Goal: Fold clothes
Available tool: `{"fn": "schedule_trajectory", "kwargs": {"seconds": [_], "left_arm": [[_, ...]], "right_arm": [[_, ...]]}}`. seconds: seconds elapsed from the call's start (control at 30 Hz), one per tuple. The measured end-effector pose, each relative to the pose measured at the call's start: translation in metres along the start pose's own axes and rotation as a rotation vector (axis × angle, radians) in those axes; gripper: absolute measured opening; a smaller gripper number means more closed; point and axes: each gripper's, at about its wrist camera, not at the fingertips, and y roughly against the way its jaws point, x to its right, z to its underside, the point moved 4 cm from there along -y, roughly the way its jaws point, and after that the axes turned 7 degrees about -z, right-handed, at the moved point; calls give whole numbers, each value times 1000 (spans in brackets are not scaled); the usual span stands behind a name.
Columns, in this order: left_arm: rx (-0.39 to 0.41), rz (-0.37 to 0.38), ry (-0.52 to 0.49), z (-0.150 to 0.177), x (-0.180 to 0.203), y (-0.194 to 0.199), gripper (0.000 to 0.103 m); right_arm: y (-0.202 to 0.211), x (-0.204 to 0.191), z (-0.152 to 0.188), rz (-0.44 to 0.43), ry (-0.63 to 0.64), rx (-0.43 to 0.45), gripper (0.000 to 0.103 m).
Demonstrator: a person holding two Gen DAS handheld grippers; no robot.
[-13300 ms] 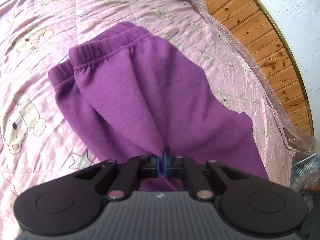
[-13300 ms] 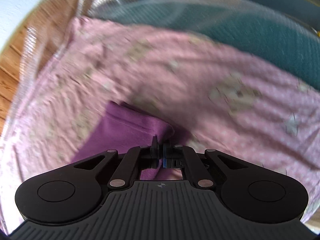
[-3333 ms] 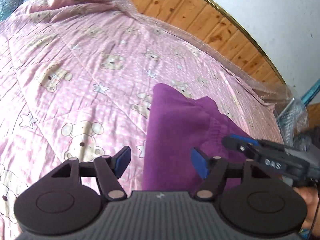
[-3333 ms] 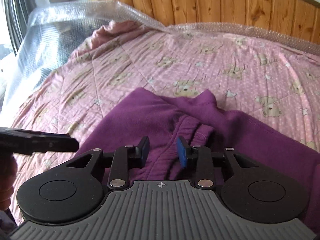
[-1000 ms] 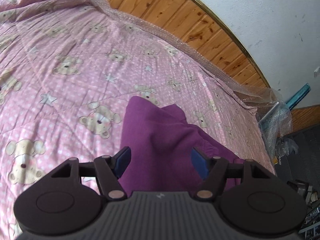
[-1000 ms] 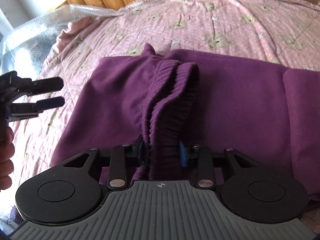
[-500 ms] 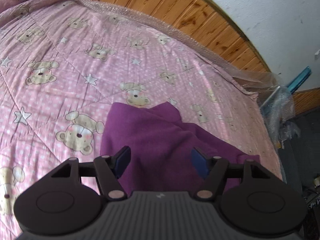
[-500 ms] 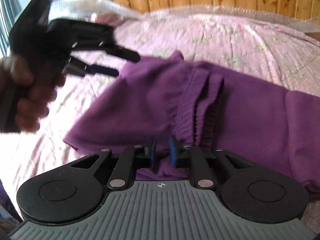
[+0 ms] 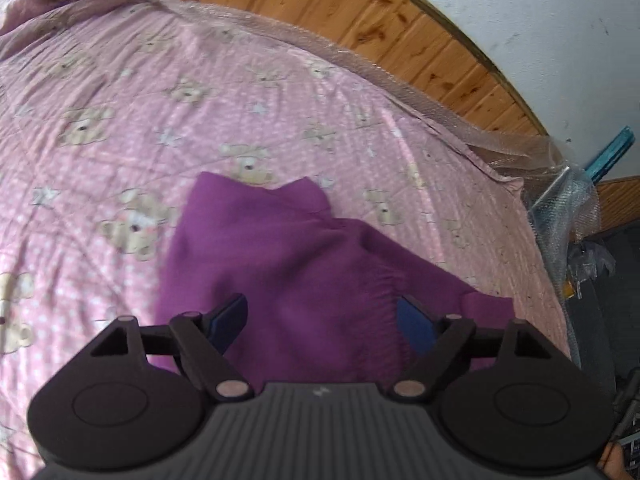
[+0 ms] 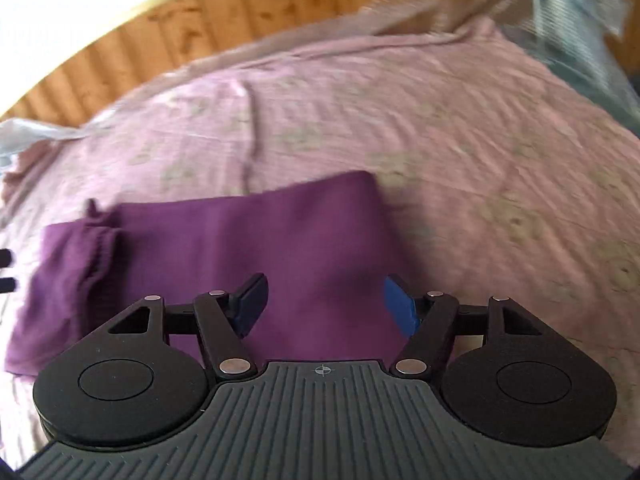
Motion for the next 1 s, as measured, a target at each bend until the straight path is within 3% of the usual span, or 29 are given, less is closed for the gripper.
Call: {"fn": "schedule_trajectory", "kwargs": {"seconds": [0.03, 0.1, 0.17, 0.2, 0.33, 0.5, 0.57, 0.6, 0.67, 0.73, 0.87, 1.0], "left_arm": [[-12, 22, -10, 0, 19, -5, 88], [-59, 69, -38, 4, 63, -22, 88], [-116, 116, -76, 8, 112, -40, 89], [-144, 137, -89, 10, 135, -48, 89], [-225, 191, -154, 22, 214, -78, 89], [-312, 114, -276, 37, 251, -107, 87], [-353, 78, -288, 41, 244, -116, 50], [-373, 58, -290, 41, 237, -118, 21], [-366, 68, -255, 34, 218, -109, 20], [-335, 109, -204, 22, 197, -91, 20], [-248, 224, -129, -9, 135, -28, 20], [-209, 235, -38, -23, 32, 4, 20]], "right_arm": [[-3, 20, 3, 21, -14, -26, 68], [-9, 37, 8, -22, -9, -72, 64], [-12, 39, 11, -93, 12, -97, 30], [-7, 32, 10, -106, 41, -83, 8], [24, -16, 2, -122, 202, 19, 7], [41, -65, 6, -225, 360, 88, 7], [42, -73, 10, -285, 380, 104, 7], [42, -74, 12, -310, 375, 101, 8], [43, -73, 12, -354, 352, 103, 20], [57, -65, 7, -374, 284, 150, 45], [81, -63, -4, -436, 152, 205, 53], [67, -97, -2, -462, 98, 139, 54]]}}
